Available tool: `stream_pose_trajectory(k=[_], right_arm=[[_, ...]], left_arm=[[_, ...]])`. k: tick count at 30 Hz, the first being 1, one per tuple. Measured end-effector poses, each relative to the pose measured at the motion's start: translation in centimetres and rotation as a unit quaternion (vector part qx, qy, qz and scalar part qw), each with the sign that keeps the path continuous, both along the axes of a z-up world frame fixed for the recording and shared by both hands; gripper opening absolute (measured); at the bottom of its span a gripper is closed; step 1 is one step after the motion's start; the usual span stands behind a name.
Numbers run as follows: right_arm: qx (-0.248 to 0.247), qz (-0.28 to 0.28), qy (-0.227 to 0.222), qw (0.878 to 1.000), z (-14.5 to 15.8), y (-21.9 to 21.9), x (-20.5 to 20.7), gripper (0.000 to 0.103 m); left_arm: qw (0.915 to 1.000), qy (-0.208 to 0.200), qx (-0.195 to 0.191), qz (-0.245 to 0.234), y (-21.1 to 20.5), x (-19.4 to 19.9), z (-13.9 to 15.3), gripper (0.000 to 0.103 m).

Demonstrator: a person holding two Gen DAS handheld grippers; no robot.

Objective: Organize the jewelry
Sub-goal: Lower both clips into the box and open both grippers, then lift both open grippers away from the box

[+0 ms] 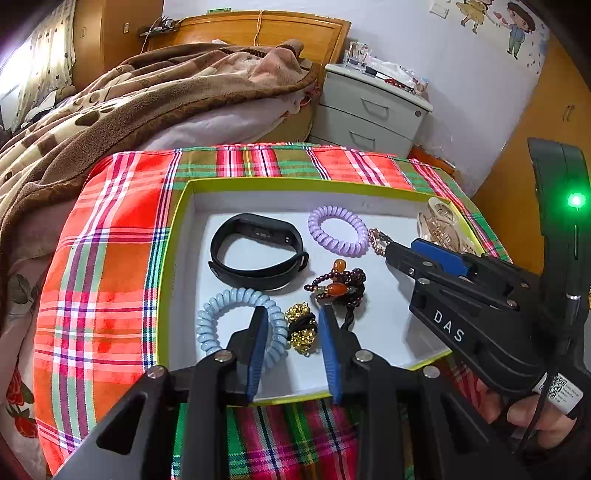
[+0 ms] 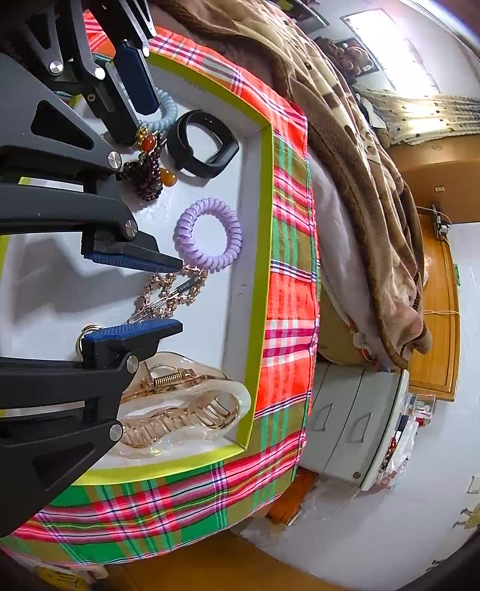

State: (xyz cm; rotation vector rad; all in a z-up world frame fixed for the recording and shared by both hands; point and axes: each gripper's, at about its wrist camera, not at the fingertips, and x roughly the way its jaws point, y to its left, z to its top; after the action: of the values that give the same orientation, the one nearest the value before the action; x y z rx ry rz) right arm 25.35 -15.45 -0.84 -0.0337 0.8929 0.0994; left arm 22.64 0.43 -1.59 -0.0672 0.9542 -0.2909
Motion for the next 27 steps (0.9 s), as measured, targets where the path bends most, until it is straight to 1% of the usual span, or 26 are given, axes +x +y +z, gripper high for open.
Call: stream_pose_trajectory(k=[5, 12, 20, 27], right_arm=[[0.005, -0.001, -0.008, 1.0, 0.6, 0.0, -0.5, 0.03], [0.017, -0.001, -0.022, 1.0, 1.9, -0.4, -2.0, 0.03], [0.034, 0.007, -0.04, 0.999, 3.4, -1.0, -5.3, 0.03], [0.044, 0.008, -0.049, 0.998, 4.1, -2.7, -8.0, 0.03]], left_arm=[[1.0, -0.007, 0.002, 0.0, 0.1, -0.6, 0.6, 0.035], [0.9998, -0.018, 0.007, 0.0, 0.2, -2.3, 1.7, 0.038], [0.9993, -0.035, 0.007, -0.002, 0.4, -5.0, 3.2, 0.038], [0.9992, -0.039, -0.007, -0.004, 1.0, -7.7, 3.6, 0.039]])
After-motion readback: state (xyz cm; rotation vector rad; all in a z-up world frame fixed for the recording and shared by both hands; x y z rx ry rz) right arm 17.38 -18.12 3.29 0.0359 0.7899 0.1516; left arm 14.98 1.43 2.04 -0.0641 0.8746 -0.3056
